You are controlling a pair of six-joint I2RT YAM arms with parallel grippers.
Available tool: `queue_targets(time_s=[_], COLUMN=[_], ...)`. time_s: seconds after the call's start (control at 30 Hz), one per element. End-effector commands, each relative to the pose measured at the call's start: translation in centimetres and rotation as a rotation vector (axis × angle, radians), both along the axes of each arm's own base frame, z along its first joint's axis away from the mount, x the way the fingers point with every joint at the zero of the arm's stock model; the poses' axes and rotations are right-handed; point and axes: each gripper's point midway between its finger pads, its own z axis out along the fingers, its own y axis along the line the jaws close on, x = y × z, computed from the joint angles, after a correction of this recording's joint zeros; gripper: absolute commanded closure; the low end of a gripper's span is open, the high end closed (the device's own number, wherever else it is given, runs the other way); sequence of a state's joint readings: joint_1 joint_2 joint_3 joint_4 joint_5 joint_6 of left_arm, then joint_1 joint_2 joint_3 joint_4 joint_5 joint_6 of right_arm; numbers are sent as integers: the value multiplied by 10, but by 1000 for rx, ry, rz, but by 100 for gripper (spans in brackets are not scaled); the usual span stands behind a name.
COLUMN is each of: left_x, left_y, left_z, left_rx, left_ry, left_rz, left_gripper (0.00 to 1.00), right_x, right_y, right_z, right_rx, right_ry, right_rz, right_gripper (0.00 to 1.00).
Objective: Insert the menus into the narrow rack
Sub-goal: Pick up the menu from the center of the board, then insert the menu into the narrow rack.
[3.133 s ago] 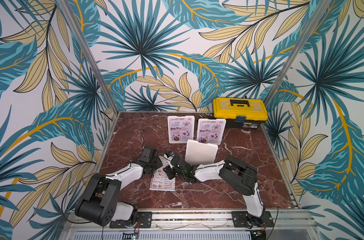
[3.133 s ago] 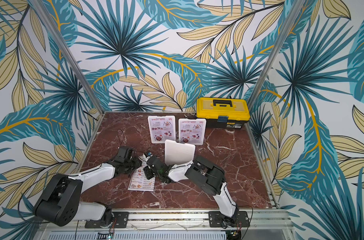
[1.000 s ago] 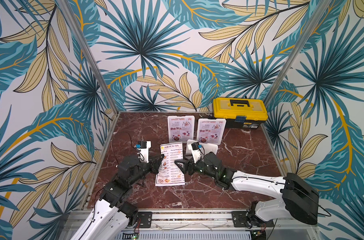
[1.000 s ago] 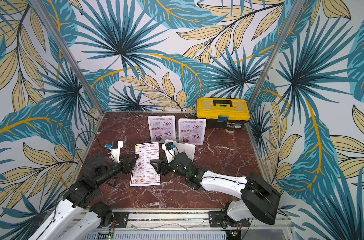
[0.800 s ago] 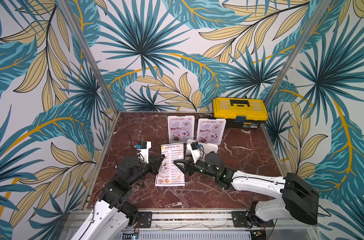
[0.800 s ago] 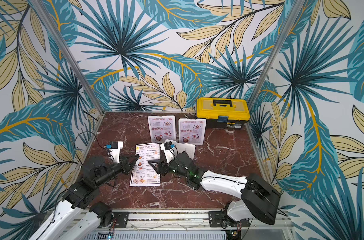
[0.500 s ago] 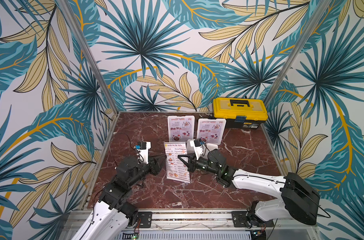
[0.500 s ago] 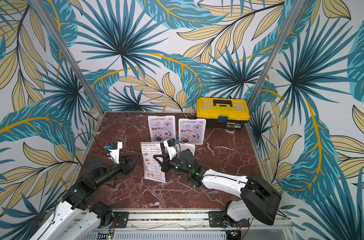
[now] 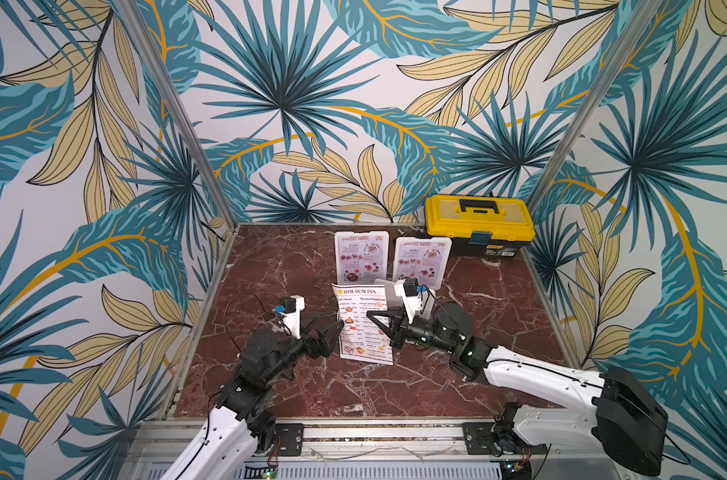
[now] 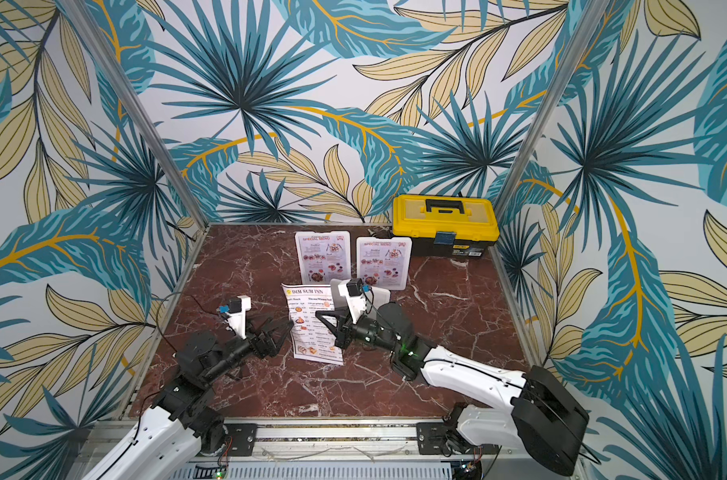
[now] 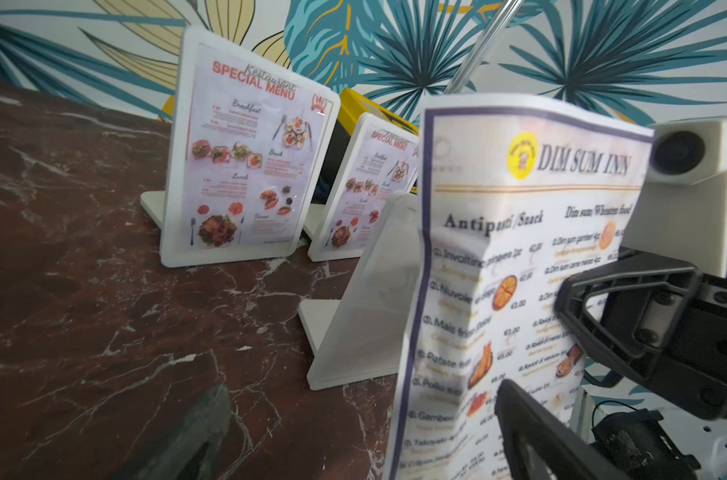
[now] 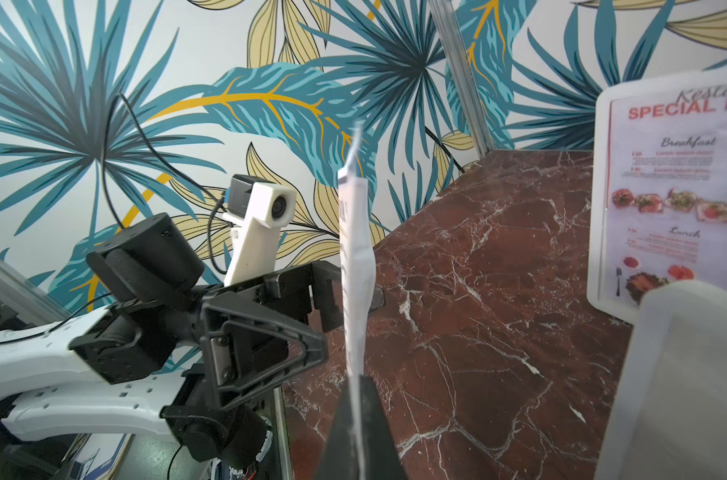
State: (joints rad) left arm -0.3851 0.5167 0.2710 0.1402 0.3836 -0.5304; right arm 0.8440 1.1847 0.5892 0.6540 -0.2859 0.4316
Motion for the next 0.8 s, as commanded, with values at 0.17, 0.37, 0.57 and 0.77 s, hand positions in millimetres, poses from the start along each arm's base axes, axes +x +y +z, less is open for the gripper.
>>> queue_targets(time_s=[0.17, 0.37, 0.57, 0.77], left_x=[-16, -5, -11, -14], left_y=[-38, -45, -47, -42], left_z=[53, 50, 62, 63], left_rx=[-84, -67, -69, -73], left_ry=[-226, -227, -274, -293], left_rz=[-312, -334, -364, -334], left_gripper=[1, 3, 14, 33], right_x=[-9, -15, -10, 12], right_y=[-8, -4, 3, -7], right_z=[-5, 1, 2, -7], right_rx=[4, 34, 44, 48], right_ry=[-5, -23, -10, 34], right_rz=[48, 96, 107, 35], right_gripper=[100, 100, 100, 100])
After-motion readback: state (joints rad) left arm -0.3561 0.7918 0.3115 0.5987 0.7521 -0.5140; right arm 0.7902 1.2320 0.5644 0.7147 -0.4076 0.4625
